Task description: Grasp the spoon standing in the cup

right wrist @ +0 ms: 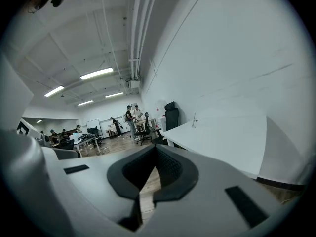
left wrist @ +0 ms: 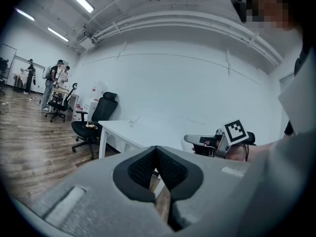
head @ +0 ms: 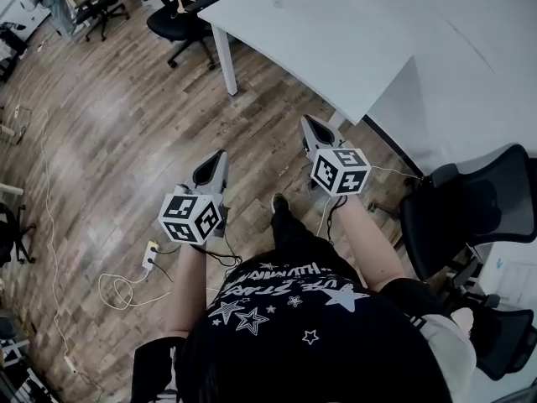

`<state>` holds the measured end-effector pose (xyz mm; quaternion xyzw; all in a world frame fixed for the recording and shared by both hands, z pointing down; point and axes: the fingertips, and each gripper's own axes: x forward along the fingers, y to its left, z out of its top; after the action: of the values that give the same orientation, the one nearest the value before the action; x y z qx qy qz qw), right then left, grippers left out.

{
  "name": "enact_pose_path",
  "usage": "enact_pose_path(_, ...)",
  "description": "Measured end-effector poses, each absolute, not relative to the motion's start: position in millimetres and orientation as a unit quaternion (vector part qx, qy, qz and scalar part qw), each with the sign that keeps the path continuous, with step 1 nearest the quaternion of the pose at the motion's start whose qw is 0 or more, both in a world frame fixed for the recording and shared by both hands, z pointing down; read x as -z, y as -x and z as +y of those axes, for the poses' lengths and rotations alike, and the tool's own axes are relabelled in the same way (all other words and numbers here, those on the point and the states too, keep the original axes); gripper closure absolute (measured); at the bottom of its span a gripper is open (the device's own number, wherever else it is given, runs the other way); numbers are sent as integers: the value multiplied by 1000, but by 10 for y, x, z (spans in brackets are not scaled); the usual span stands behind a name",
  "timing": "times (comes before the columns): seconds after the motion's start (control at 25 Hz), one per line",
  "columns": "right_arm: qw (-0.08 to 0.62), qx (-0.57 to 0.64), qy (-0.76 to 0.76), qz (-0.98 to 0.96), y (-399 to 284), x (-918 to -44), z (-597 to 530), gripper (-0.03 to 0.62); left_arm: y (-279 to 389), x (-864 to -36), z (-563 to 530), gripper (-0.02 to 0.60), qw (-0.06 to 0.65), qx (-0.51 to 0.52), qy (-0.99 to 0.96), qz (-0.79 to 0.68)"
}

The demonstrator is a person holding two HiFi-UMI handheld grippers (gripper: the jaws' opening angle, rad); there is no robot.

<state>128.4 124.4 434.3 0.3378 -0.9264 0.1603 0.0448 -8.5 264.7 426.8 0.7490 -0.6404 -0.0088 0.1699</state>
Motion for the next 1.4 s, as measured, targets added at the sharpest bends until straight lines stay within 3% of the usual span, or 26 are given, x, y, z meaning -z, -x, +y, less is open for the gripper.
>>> enact_pose_path(1.4,59,-187,-275,-941,-616,-4524,-1079,585,517,-4320,482,575,197,6,-702,-685)
